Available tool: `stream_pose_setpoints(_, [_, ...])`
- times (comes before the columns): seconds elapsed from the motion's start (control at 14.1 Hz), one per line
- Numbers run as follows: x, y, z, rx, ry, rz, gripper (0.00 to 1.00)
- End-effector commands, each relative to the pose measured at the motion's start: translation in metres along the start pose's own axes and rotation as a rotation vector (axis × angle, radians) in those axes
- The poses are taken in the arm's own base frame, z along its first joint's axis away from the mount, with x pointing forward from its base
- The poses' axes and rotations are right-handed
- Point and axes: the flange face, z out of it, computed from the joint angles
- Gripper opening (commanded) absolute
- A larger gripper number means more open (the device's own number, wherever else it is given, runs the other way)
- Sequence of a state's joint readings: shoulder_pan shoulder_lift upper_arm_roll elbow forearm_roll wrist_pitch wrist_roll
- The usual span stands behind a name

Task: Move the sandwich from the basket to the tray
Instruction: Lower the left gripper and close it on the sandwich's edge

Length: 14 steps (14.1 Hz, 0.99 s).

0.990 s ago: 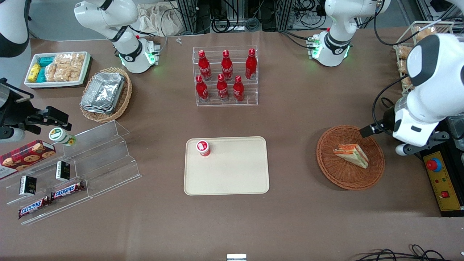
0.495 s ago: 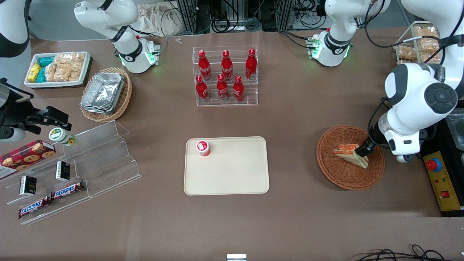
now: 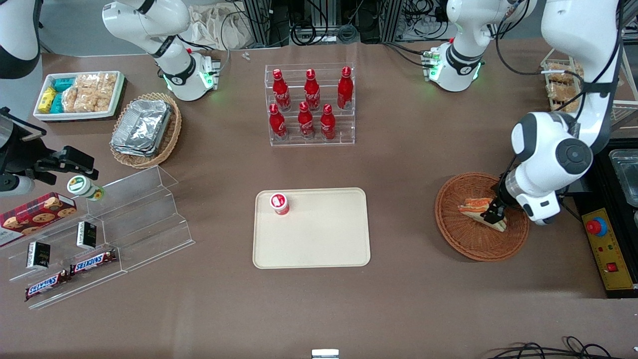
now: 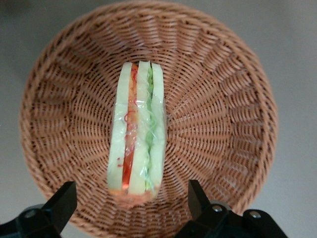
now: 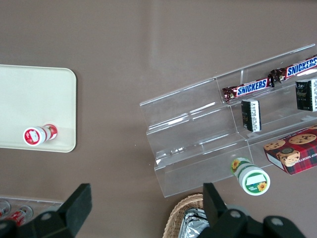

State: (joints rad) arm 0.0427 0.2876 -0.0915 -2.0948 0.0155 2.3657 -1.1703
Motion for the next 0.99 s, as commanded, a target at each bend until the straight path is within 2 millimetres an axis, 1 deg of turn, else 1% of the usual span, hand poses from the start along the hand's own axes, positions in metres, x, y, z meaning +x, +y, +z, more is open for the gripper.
stream_pose_setpoints(0.0, [0.004, -0.003, 0.01, -0.006, 0.011, -0.049, 1.0])
stream_pose_setpoints(0.07, [0.02, -0.011, 0.012, 0.003, 0.018, -0.077, 1.0])
stream_pose_setpoints(0.35, [0.025, -0.014, 0.023, 0.014, 0.016, -0.089, 0.99])
stream_pose_setpoints(0.42, [0.026, -0.013, 0.025, 0.008, 0.018, -0.09, 0.94])
stream_pose_setpoints(0.57, [0.026, -0.013, 0.032, 0.012, 0.015, -0.098, 0.94])
stream_pose_setpoints(0.64, [0.025, -0.012, 0.031, 0.009, 0.017, -0.103, 0.88])
stream_pose_setpoints(0.71, [0.025, -0.012, 0.033, 0.01, 0.016, -0.106, 0.71])
stream_pose_setpoints(0.78, [0.025, -0.012, 0.033, 0.01, 0.016, -0.107, 0.49])
stream_pose_setpoints(0.85, [0.025, -0.012, 0.034, 0.011, 0.014, -0.112, 0.25])
stream_pose_setpoints(0.92, [0.026, -0.009, 0.03, 0.003, 0.017, -0.124, 0.0])
